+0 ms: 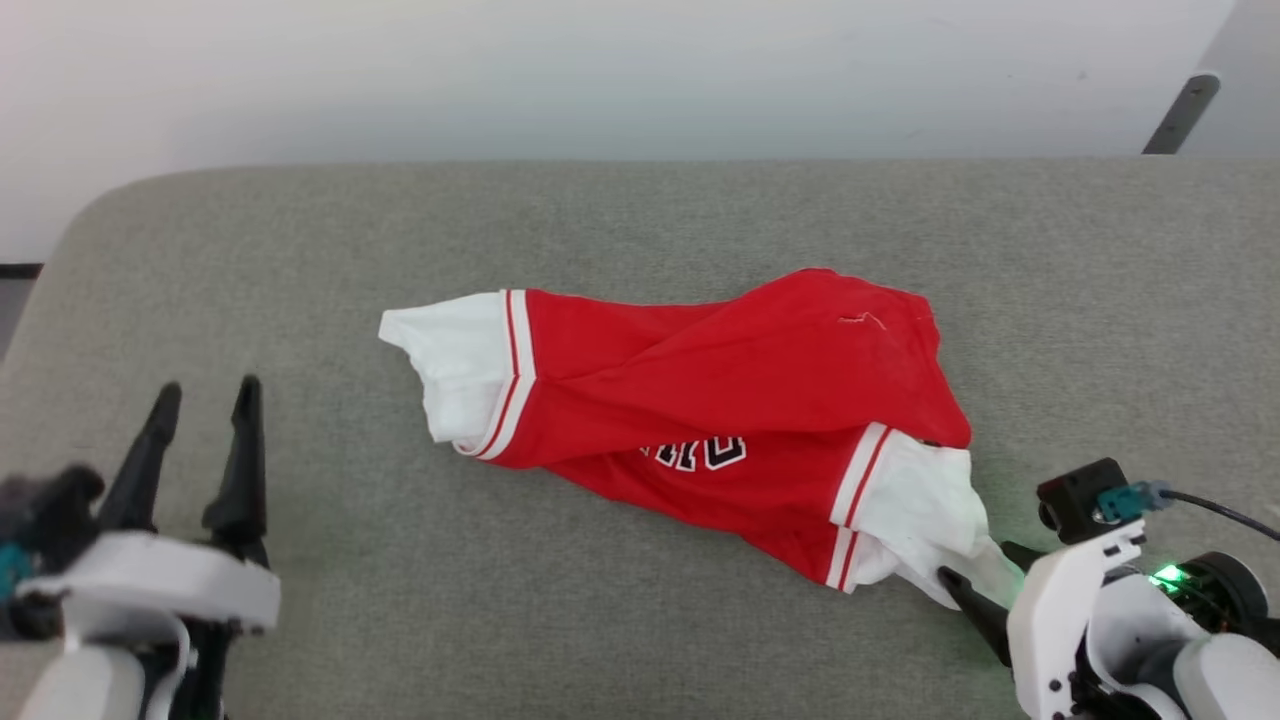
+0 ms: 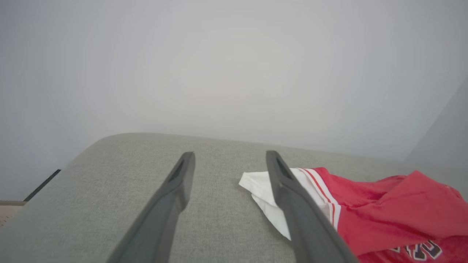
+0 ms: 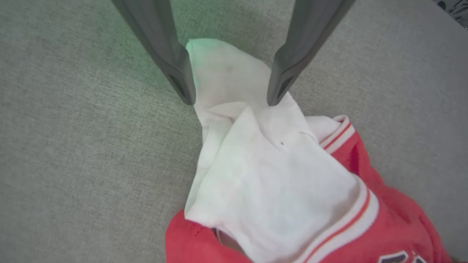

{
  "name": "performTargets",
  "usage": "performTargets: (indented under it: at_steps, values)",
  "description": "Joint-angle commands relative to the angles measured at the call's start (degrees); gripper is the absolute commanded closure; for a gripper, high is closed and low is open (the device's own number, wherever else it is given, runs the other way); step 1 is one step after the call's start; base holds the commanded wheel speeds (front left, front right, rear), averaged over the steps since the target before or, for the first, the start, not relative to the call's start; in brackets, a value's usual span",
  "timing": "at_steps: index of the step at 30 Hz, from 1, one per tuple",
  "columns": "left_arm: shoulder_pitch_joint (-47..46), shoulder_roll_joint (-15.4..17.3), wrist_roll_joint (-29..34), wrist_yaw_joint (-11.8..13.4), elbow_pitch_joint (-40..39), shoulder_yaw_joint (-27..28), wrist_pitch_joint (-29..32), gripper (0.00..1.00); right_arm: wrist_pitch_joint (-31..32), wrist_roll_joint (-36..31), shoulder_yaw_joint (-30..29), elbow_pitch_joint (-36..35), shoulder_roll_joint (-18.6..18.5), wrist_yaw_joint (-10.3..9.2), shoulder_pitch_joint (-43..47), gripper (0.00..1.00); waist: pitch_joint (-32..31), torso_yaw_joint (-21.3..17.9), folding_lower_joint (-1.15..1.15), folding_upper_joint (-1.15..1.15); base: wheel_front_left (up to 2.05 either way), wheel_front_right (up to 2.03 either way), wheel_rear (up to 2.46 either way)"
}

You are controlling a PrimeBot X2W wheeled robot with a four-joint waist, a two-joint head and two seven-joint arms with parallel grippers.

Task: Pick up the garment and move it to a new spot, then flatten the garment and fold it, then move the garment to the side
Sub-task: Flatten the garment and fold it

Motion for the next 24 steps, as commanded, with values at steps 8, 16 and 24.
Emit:
performTargets:
  at_steps: [8,16,24]
  values:
    - [6.3,-3.5,0.0,2.0,-3.5,1.7,-4.0,0.0,-0.3,0.0,1.4,6.8,-0.1,-0.05,-5.8,1.0,0.6,1.6,0.0,0.0,0.0,0.0,0.0]
    - [9.0,-5.3,0.5,2.0,-4.6,2.1,-5.0,0.0,1.8,4.2,1.0,7.0,-3.5,-0.04,-8.6,1.0,-0.1,2.4,0.0,0.0,0.0,0.0,0.0]
    - [11.3,-6.1,1.7,2.1,-5.4,2.3,-5.3,0.0,4.8,6.2,-1.7,7.1,-10.2,-0.05,-11.6,1.0,-1.0,2.7,0.0,0.0,0.0,0.0,0.0]
